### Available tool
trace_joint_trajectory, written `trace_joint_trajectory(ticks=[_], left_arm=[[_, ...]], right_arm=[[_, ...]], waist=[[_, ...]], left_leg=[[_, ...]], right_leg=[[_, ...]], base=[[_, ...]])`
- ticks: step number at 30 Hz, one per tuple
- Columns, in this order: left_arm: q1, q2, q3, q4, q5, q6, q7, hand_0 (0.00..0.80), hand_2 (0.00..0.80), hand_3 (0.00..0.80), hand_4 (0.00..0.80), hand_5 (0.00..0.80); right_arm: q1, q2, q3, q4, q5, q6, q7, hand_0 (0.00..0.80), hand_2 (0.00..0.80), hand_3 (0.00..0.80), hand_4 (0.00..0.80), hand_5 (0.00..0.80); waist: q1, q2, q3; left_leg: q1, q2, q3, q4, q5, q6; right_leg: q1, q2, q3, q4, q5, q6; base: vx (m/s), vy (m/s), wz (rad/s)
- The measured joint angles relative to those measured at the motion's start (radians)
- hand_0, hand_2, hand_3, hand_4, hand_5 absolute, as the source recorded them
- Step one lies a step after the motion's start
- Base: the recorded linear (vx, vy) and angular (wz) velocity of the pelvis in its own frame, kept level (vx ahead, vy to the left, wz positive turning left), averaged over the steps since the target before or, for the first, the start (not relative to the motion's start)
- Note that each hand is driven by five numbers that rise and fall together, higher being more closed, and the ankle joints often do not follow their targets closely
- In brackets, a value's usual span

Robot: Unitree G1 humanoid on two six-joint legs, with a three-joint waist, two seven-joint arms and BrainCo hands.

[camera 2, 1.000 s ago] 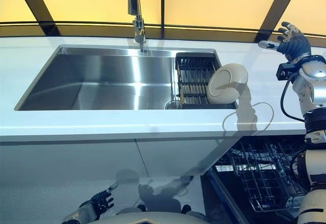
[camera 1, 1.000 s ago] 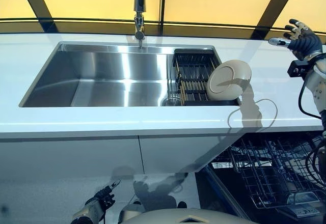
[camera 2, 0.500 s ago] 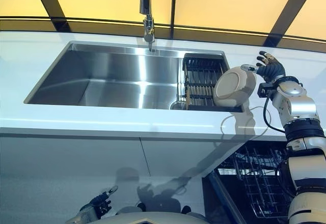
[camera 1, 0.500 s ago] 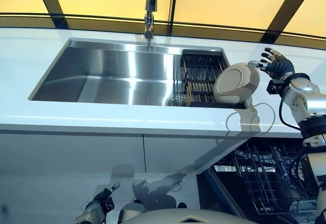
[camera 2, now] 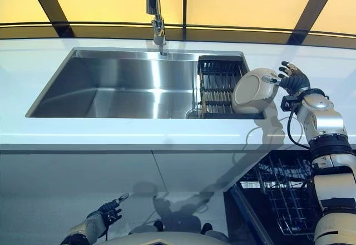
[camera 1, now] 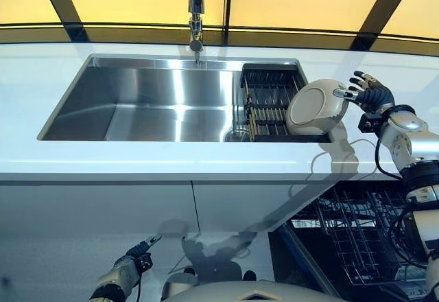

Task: Take plates into dishwasher

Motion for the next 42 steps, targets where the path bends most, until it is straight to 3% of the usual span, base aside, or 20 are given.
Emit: trace_joint_trajectory(ticks=[16,42], left_arm=[[-0.021,0.002,0.003,-0.001,-0.007,0.03,0.013,0.0,0.0,0.0,0.0,0.0],[-0.029,-0.001,0.005,-0.002,-0.008,0.046,0.027,0.0,0.0,0.0,0.0,0.0]], right_arm=[[0.046,0.0,-0.007,0.002,0.0,-0.003,-0.007,0.0,0.0,0.0,0.0,0.0],[0.047,0.065,0.003,-0.004,0.013,0.023,0.065,0.0,0.0,0.0,0.0,0.0]], waist=[[-0.041,0.018,0.012],[-0.036,0.026,0.018]], left_leg=[[0.014,0.002,0.011,-0.004,0.0,0.0],[0.017,0.002,0.009,-0.004,0.0,0.0]], right_leg=[[0.009,0.003,0.01,0.0,0.0,0.0],[0.013,0.003,0.008,0.0,0.0,0.0]], base=[[0.003,-0.005,-0.01],[0.0,0.0,0.0]])
